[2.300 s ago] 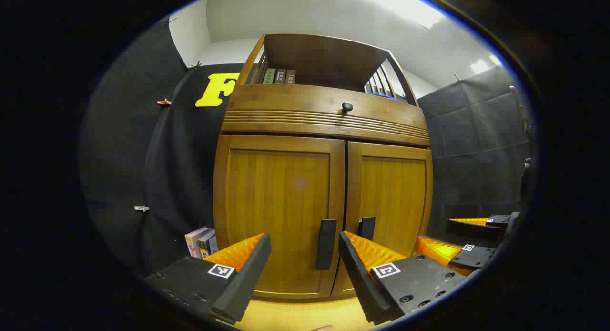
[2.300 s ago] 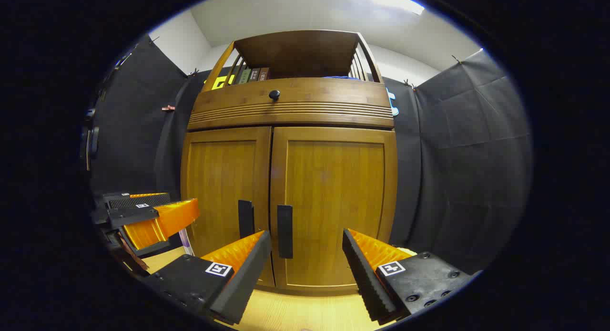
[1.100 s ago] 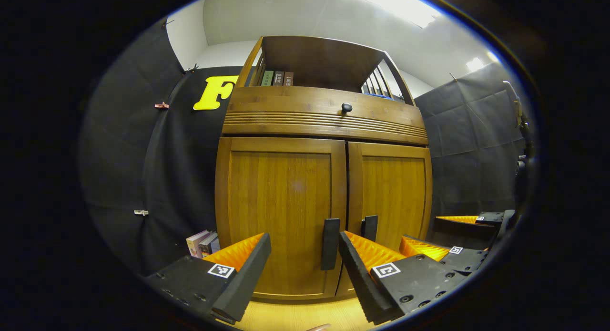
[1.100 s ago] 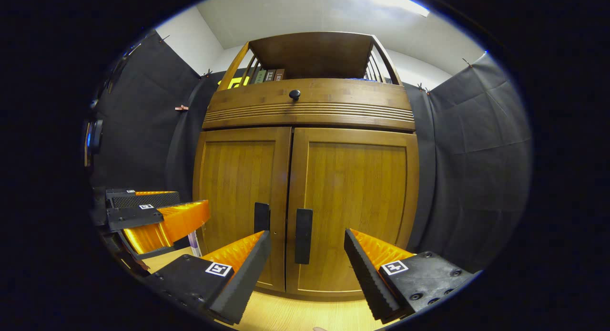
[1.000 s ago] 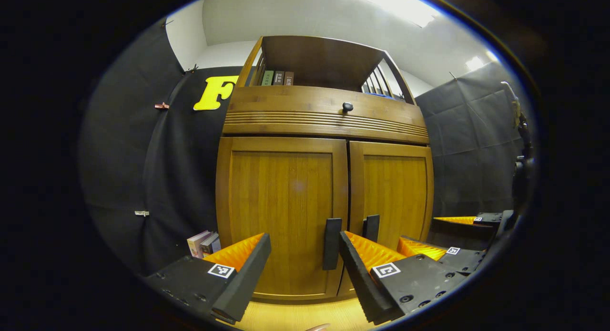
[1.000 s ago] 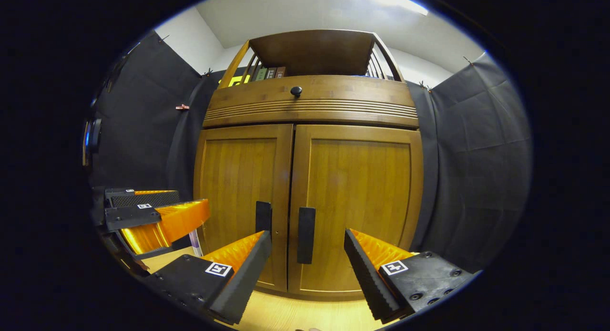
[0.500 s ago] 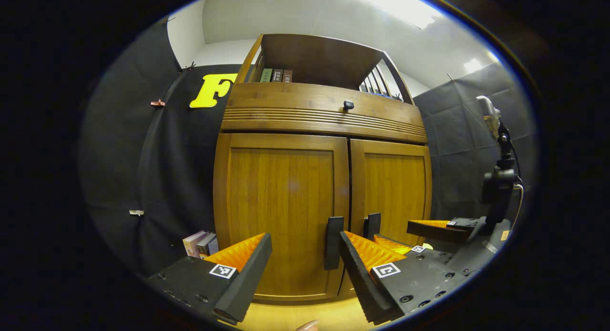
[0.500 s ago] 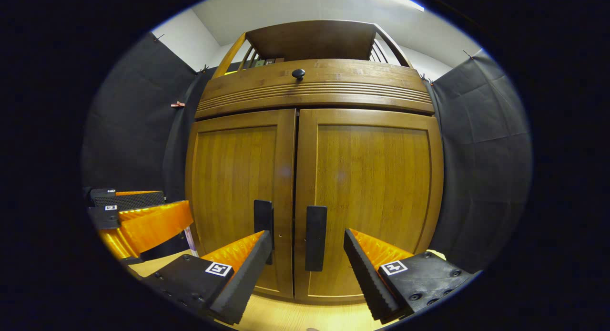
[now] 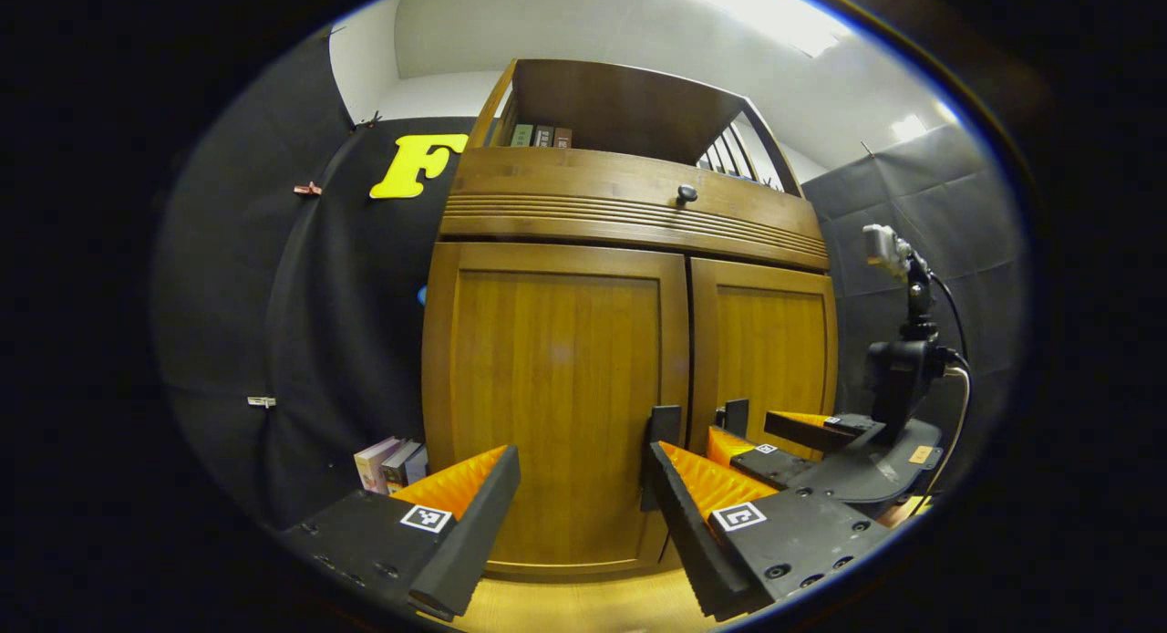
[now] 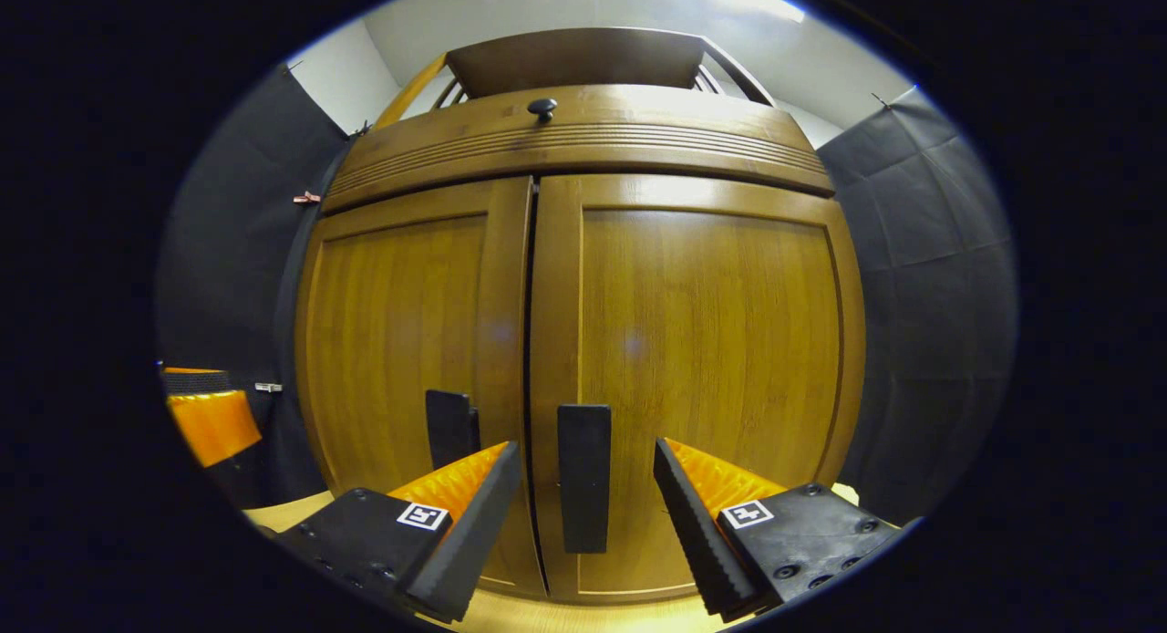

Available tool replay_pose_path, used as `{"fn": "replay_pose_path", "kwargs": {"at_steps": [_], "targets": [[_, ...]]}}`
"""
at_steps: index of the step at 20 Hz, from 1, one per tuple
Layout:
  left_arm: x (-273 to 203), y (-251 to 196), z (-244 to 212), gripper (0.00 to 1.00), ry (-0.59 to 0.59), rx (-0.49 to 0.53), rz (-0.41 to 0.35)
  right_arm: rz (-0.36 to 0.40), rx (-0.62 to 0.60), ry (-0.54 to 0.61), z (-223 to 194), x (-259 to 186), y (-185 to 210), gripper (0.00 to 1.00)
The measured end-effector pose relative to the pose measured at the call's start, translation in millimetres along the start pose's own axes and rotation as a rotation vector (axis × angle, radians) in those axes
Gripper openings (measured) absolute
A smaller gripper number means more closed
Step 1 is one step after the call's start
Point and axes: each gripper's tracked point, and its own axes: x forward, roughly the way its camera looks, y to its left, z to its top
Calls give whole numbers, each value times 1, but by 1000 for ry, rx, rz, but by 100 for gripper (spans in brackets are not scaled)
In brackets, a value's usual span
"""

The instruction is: Open the right door of the double-door shoe cabinet with the right hand, and open the left door with the left hand.

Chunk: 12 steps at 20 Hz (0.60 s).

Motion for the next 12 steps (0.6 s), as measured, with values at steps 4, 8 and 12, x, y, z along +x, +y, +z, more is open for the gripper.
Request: {"fn": "replay_pose_path", "kwargs": {"at_steps": [4, 8, 12], "targets": [[0, 10, -3, 88, 2, -2, 18, -22, -14, 67, -27, 18, -2, 93], [2, 14, -6, 88, 9, -13, 20, -31, -35, 71, -34, 22, 2, 58], [3, 19, -12, 88, 26, -15, 32, -30, -46, 66, -38, 22, 1, 29]]}}
